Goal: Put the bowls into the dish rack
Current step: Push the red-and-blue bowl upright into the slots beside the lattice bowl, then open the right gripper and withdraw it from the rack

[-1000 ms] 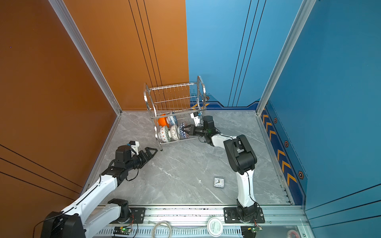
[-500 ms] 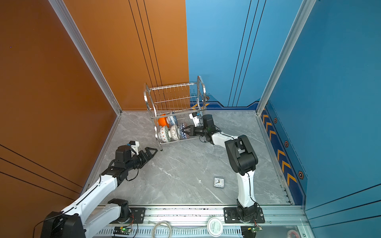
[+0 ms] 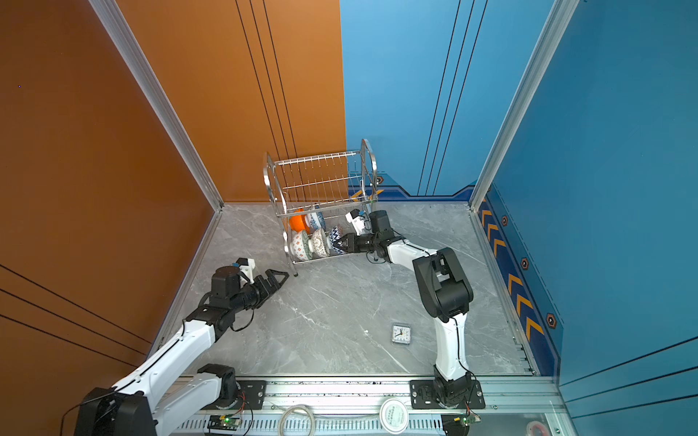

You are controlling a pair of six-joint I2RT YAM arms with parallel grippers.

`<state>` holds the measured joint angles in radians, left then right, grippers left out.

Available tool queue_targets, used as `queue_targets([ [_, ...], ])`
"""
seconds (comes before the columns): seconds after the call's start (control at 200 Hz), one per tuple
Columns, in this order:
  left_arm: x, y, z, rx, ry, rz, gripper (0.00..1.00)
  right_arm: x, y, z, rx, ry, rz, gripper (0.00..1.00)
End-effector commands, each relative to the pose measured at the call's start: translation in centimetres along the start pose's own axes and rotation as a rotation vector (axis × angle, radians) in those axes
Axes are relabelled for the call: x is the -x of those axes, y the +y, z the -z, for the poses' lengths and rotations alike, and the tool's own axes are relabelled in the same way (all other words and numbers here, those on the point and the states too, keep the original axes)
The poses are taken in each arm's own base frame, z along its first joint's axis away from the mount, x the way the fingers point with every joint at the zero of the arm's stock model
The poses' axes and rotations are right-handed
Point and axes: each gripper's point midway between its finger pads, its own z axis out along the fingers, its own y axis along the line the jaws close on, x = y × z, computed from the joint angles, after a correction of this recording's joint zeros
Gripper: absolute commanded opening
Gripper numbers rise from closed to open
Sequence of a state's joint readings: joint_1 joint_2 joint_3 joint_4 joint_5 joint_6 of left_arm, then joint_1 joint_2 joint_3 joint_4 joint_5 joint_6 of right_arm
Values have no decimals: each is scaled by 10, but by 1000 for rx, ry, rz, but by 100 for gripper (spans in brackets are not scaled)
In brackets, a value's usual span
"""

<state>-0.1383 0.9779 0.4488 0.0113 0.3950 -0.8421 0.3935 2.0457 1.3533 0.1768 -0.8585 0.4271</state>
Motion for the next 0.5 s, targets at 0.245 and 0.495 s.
queue_targets([
  [0.245, 4, -14, 7, -34, -14, -34, 98, 7, 18, 17, -33, -28, 40, 42],
  [0.495, 6, -18, 14, -41, -28, -39, 98, 6, 29, 32, -50, -60, 65, 66],
])
